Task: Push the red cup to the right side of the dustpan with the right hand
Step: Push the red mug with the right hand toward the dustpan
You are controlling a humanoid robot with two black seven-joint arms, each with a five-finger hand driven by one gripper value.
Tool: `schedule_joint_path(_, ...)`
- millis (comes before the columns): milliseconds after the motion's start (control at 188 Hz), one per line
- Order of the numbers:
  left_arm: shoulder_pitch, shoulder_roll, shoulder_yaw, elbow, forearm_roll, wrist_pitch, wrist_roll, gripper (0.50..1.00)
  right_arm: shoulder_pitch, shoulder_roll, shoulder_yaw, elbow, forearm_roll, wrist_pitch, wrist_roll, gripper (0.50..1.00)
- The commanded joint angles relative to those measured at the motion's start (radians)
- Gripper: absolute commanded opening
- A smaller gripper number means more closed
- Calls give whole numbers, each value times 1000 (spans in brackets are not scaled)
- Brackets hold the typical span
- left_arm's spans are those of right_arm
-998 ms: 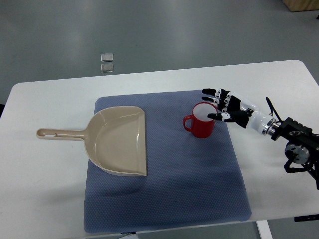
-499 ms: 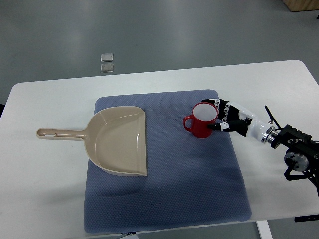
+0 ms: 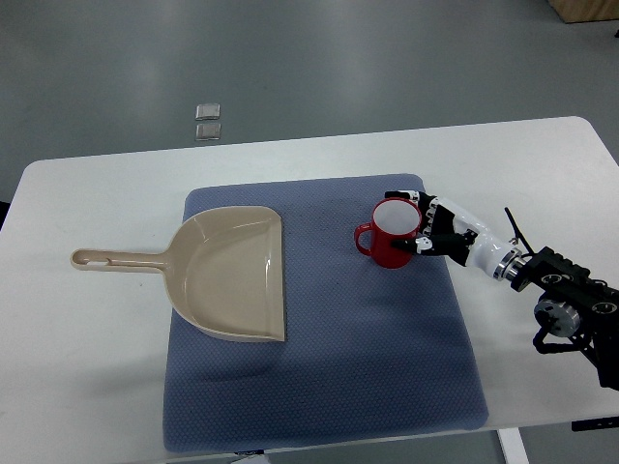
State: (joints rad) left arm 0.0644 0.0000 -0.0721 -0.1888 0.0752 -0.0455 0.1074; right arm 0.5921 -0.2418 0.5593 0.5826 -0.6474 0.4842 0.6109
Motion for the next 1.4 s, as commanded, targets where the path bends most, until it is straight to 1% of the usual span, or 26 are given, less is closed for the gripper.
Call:
schedule_joint_path(0, 0, 0, 0, -1, 0, 1, 0, 1000, 0, 13, -6, 0, 0, -3, 0, 934)
schedule_joint_path(255, 0, 0, 0, 2, 0, -1, 0, 1000, 0, 32, -9, -1, -1, -12, 0, 934)
schedule_joint_path(945, 0, 0, 2, -1, 0, 1, 0, 1000, 5, 110, -22, 2, -3, -84, 0, 934)
schedule_joint_path(1396, 0, 0, 0, -1, 0, 1, 0, 1000, 29, 194, -50, 3, -5, -119, 0, 932)
